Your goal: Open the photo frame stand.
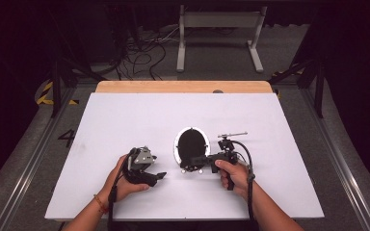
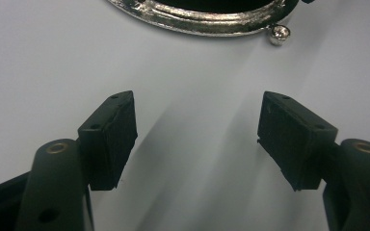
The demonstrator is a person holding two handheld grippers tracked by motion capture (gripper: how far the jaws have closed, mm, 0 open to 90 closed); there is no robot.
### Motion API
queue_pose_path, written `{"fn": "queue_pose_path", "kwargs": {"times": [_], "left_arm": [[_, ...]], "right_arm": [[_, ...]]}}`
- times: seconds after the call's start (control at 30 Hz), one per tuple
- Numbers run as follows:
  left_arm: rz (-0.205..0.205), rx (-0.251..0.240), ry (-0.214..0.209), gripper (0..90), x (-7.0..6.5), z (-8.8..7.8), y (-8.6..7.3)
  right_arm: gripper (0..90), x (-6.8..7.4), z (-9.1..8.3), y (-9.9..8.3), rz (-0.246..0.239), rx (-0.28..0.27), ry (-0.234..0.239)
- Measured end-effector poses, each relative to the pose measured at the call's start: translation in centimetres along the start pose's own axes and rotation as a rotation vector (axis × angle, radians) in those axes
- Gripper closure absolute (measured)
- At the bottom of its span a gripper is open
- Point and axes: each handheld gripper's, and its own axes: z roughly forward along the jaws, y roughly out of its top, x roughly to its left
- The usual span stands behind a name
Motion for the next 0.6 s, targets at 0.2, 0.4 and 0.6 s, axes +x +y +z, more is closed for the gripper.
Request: {"fn": "queue_pose_path", "kwargs": {"times": [0.2,0.4,0.6], "left_arm": [[-0.045,-0.024,-0.031,30.6,0.6,0.4,0.3],[-0.097,-0.056,-0.056,29.9,1.5,0.5,0.6],[-0.16,-0.066,-0.067,30.0,2.4,1.2,0.7]], "right_arm": [[54.6,0.0,0.0,-0.1,-0.044,-0.002,-0.004],[56.0,0.5,0.0,-0.3,-0.116,-0.006,-0.025],[56.9,1.2,0.2,-0.4,-0.214,-0.013,-0.039]]}}
